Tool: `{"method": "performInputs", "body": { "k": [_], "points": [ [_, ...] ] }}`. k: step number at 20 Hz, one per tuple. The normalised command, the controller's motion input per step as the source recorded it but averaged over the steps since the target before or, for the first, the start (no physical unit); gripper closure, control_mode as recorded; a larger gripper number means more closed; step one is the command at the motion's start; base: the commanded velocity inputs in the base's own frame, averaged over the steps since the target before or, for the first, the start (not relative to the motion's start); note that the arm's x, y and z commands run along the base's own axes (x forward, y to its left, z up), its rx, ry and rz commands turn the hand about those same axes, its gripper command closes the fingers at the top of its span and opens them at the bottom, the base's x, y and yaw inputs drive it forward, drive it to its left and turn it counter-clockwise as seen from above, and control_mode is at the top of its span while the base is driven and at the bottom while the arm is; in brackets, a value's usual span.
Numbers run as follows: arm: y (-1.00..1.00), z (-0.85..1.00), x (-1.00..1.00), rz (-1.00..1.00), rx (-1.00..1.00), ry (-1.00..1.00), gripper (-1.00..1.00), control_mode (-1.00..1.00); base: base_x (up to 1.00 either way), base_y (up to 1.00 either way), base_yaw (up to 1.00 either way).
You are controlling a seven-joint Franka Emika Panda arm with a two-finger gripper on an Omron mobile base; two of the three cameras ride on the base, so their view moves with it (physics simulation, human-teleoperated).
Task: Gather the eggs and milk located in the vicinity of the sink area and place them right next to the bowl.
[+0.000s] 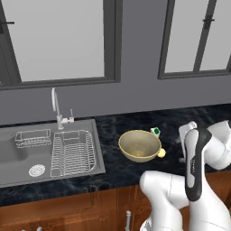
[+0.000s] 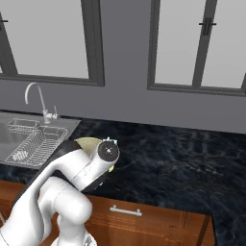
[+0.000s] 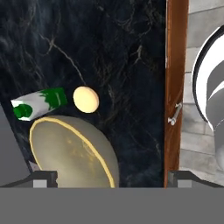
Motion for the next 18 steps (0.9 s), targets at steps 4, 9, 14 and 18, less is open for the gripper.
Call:
{"method": "performInputs", "body": {
  "k": [4, 9, 14, 18],
  "points": [
    [0.02, 0.0, 0.0, 0.0, 0.0, 0.04, -1.0, 1.0, 0.0, 0.0, 0.0],
    [0.0, 0.0, 0.0, 0.0, 0.0, 0.0, -1.0, 1.0, -0.12, -0.01, 0.0],
    [0.0, 0.0, 0.0, 0.0, 0.0, 0.0, -1.0, 1.0, -0.7, -0.05, 0.06],
    [0.0, 0.0, 0.0, 0.0, 0.0, 0.0, -1.0, 1.0, -0.92, -0.07, 0.1]
  ]
}}
